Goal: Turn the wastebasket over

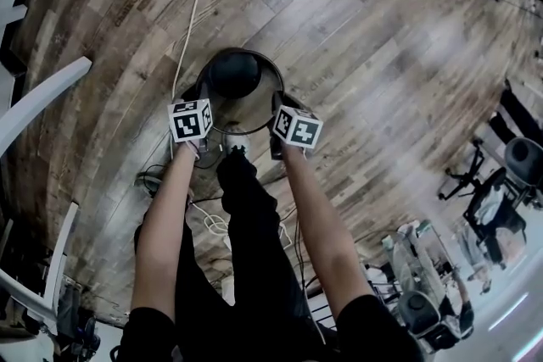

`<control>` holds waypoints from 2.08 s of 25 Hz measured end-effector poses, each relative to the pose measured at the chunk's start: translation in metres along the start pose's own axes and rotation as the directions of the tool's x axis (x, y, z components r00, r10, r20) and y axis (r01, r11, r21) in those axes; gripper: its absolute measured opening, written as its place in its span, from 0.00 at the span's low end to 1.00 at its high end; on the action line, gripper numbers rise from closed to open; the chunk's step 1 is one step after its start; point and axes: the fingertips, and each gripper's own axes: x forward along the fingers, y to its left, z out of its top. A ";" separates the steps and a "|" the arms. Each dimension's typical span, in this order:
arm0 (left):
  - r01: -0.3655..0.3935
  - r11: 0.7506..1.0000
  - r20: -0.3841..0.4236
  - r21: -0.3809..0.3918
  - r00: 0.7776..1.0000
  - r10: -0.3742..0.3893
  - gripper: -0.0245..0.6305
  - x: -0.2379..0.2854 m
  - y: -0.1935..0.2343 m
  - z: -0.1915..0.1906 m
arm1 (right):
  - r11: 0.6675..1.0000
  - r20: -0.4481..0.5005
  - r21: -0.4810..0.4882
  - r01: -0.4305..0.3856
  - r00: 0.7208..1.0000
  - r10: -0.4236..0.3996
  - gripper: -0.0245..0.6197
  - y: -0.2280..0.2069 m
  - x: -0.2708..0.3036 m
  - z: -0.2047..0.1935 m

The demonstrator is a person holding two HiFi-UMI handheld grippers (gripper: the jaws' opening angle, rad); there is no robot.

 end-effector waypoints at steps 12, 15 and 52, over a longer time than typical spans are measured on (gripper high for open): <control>0.039 0.997 -0.049 -0.065 0.998 -0.042 0.30 -0.011 -0.015 -0.017 | 1.000 -0.066 -0.022 0.009 0.998 -0.010 0.26 0.003 -0.006 -0.013; 0.055 0.996 -0.059 -0.070 0.996 -0.059 0.30 -0.028 -0.019 -0.019 | 0.999 -0.054 -0.009 0.041 0.998 -0.042 0.28 0.003 -0.022 -0.011; -0.010 0.963 0.633 0.269 0.756 -0.169 0.09 -0.640 -0.198 0.173 | 0.956 0.428 -0.216 -0.199 0.860 0.276 0.09 0.232 -0.533 0.093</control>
